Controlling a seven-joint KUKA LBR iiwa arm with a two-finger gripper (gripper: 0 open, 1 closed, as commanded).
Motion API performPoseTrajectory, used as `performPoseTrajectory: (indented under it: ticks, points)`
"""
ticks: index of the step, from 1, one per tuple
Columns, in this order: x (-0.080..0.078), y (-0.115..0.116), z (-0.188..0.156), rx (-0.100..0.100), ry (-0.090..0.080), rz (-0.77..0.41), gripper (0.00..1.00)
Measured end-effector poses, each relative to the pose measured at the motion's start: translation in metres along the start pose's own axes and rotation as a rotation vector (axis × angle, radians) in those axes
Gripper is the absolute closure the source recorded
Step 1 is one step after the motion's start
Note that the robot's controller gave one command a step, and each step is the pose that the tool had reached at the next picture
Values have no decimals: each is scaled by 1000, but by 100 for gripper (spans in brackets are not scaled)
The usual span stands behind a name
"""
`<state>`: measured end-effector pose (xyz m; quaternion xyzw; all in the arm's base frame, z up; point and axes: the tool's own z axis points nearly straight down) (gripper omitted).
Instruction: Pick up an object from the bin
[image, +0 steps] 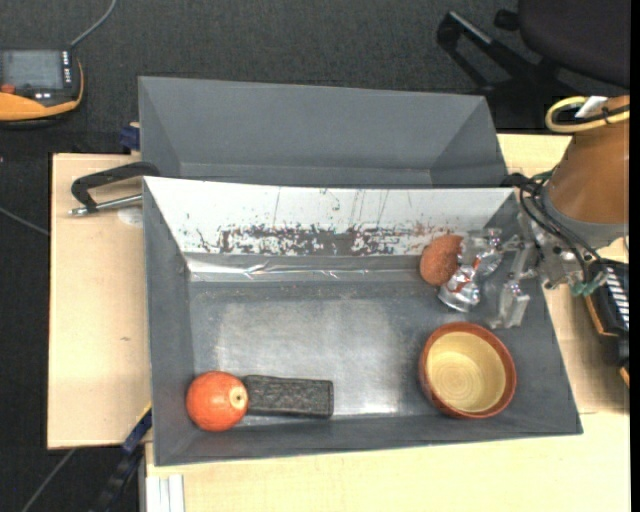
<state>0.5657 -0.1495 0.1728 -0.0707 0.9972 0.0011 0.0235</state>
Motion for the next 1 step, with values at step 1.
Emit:
performPoseTrajectory:
  ticks: [1]
  points:
    - [63,55,93,-3,0,-405,0]
